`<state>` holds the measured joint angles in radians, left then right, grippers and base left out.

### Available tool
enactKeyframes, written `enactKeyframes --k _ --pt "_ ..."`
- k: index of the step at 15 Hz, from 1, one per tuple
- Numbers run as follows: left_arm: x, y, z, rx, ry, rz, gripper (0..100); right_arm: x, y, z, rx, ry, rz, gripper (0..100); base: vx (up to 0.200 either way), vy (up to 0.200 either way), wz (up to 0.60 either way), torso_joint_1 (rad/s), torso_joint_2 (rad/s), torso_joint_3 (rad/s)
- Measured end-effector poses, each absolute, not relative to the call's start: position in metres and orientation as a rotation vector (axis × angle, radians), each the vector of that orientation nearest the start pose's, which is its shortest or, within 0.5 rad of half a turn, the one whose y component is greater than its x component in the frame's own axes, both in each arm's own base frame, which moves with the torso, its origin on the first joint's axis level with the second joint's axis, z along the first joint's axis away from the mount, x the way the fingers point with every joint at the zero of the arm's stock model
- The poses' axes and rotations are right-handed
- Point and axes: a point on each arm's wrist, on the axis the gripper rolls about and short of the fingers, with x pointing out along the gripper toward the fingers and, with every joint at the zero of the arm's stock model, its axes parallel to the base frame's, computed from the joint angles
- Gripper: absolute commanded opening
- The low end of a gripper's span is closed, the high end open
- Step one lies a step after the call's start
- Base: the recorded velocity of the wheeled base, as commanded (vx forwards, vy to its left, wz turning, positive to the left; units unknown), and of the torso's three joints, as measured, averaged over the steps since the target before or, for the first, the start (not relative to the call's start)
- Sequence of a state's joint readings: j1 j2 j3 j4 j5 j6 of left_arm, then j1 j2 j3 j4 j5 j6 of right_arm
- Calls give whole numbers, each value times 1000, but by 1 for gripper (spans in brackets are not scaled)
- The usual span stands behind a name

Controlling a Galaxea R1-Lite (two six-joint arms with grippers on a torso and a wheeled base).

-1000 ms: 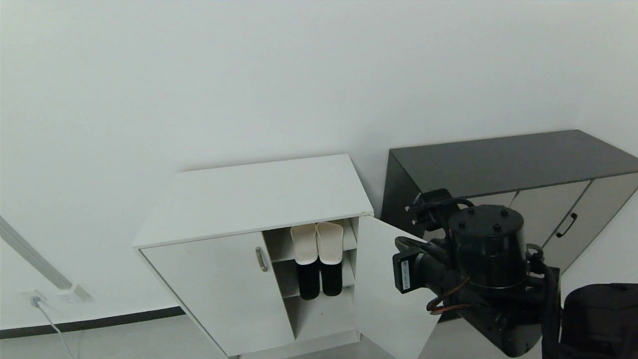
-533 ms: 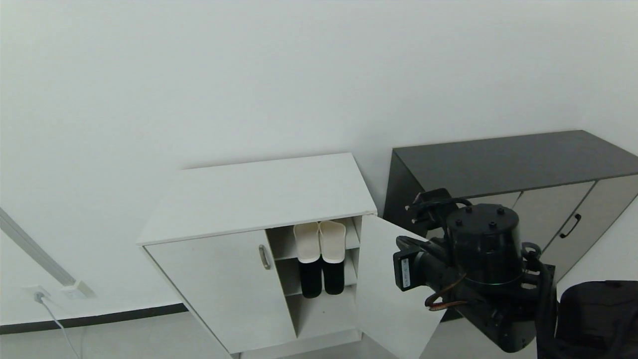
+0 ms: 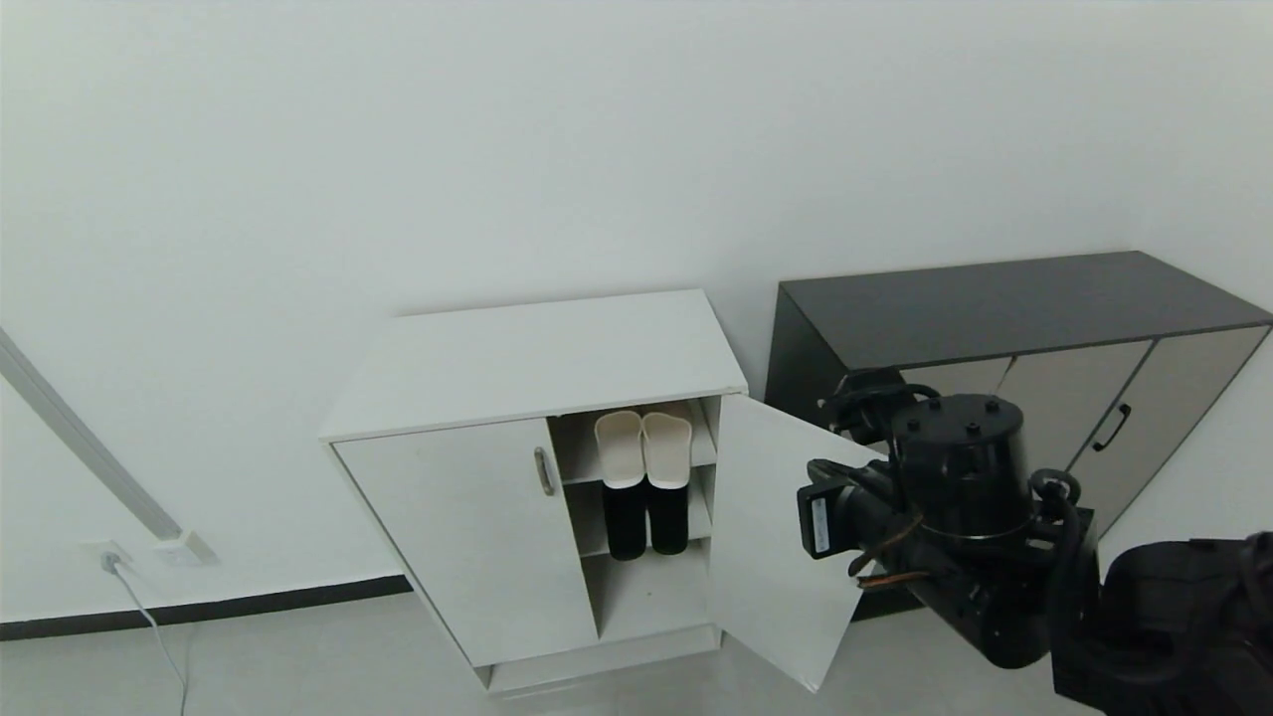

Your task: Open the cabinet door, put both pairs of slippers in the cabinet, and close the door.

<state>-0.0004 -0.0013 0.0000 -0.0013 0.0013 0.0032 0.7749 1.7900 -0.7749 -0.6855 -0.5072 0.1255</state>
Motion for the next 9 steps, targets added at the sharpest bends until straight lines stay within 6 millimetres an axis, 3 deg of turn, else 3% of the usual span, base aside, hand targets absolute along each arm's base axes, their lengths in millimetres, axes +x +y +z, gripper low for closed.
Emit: enactKeyframes --k 9 --pt "-23 0 76 4 -3 2 0 324 163 126 -18 308 27 0 0 0 0 0 0 0"
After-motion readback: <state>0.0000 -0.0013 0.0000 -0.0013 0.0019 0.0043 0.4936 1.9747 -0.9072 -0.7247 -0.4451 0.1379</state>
